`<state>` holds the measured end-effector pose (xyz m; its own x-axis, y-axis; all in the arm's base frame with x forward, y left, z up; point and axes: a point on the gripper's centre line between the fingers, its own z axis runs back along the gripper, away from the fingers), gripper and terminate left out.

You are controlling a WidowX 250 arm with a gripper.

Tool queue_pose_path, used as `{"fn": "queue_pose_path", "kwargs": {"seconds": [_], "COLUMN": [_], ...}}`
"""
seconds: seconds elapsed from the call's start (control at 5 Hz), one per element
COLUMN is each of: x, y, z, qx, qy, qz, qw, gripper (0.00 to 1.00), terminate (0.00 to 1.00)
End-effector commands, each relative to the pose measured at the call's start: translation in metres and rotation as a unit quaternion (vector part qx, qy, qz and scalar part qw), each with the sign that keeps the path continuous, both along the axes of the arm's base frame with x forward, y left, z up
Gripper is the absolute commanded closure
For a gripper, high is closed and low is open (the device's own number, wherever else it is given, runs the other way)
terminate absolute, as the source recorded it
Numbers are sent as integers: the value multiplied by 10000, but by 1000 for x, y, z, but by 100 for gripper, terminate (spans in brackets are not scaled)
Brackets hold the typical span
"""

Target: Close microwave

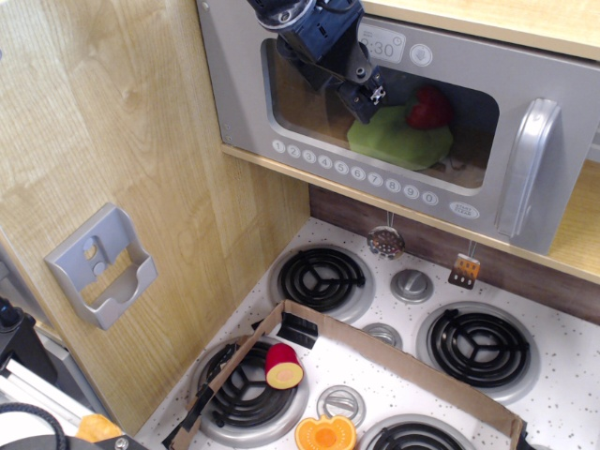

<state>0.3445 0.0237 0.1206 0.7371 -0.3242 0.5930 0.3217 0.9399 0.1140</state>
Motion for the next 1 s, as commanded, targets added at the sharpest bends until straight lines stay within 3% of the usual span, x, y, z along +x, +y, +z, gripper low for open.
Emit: {"fn": "queue_pose_path", "kwargs": {"seconds": [0.0,0.6,0.8], "x": [6,6,6], "y": [1,1,1], "z": [20,20,20], "qx": [70,70,70], "qy": [187,187,187], "qz": [-7,-7,-7], "qw": [9998,9998,9998], "gripper": [0,0,0], "terminate": [0,0,100]}}
